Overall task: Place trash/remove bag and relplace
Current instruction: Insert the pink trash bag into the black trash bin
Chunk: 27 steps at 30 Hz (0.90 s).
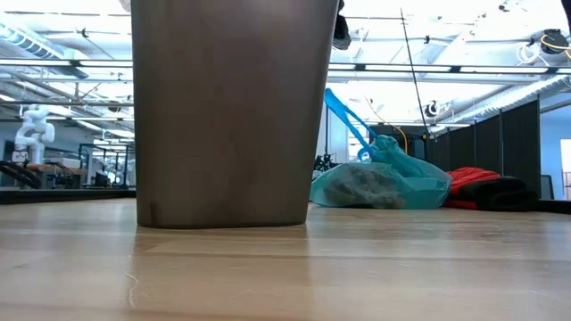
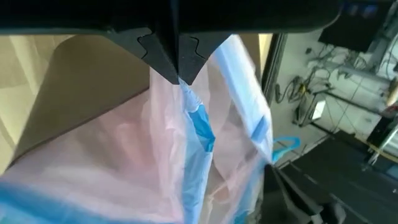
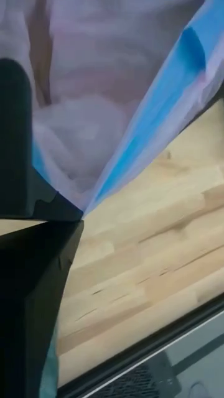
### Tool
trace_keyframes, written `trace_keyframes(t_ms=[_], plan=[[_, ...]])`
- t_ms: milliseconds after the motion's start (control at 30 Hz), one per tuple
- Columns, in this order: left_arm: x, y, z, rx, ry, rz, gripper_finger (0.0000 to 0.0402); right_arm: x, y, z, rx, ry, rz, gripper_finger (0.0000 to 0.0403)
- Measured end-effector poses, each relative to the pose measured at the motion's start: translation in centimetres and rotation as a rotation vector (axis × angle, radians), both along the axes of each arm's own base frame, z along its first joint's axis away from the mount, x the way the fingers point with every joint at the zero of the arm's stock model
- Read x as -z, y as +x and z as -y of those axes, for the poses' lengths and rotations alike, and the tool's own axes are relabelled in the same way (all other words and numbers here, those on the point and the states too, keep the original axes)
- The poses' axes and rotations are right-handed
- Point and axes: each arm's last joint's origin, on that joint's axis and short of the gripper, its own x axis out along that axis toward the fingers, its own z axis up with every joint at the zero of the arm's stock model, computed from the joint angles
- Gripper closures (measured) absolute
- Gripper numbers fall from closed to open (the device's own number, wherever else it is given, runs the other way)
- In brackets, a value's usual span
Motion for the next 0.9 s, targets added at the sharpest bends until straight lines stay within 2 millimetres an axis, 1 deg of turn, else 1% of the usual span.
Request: trace_keyframes(t_ms=[233,567,767,900], plan=[[0.4,-0.5,-0.6,-0.066,-0.013,-0.010,0.0402,0.8,0.3,1.1,0.019,0.058,-0.019,0.0403],[0.5,-0.7,-0.8,-0.097,-0.044,-0.007,0.0402,3.7,2.0,1.1,-0.011,0.110,-0.107,0.0403],[0.9,-0.7,-1.0,-0.123,-0.055,-0.016,0.0402,3.7,2.0,1.2,-0.014,0.108,-0.113,0.0403],[1.6,-0.9,-1.2,-0.147,-0.081,-0.047,0.0402,3.5,1.9,1.1,-0.026,0.100,-0.107,0.0403]])
